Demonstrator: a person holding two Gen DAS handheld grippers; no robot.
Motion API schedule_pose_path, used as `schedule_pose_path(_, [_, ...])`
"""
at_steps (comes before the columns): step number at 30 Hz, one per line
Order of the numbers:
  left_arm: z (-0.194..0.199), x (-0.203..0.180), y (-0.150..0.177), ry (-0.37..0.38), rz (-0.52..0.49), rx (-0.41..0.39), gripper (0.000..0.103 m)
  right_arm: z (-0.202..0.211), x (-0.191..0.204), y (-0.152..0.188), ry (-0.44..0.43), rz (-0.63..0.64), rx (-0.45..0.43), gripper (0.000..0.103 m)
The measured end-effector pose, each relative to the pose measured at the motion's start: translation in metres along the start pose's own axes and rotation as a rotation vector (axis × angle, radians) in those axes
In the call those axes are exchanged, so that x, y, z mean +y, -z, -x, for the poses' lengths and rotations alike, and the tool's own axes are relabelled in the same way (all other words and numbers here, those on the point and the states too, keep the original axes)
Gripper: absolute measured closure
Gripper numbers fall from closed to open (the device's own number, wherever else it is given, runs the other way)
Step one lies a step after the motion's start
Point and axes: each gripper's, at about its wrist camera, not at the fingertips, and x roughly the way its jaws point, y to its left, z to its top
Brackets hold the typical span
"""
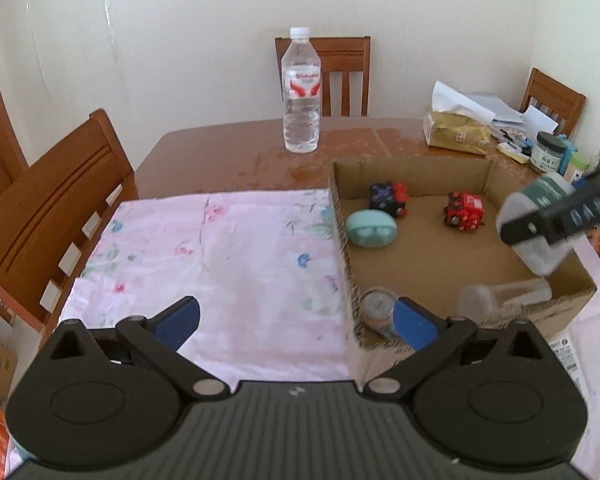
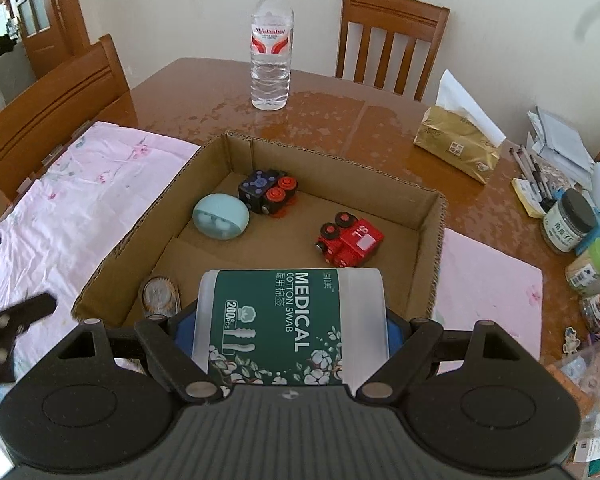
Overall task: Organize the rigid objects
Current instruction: 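Carry the swab box and correction tape into the cardboard box and open both tools, then move both tools back toward the remaining items on the cloth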
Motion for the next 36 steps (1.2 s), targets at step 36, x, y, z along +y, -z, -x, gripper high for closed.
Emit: schedule_pose_path(36, [-0.003,-0.026,0.029,0.016,0.011,0.049,0.001,0.021,-0.024,0.06,0.128,-0.079,-0.046,0.0])
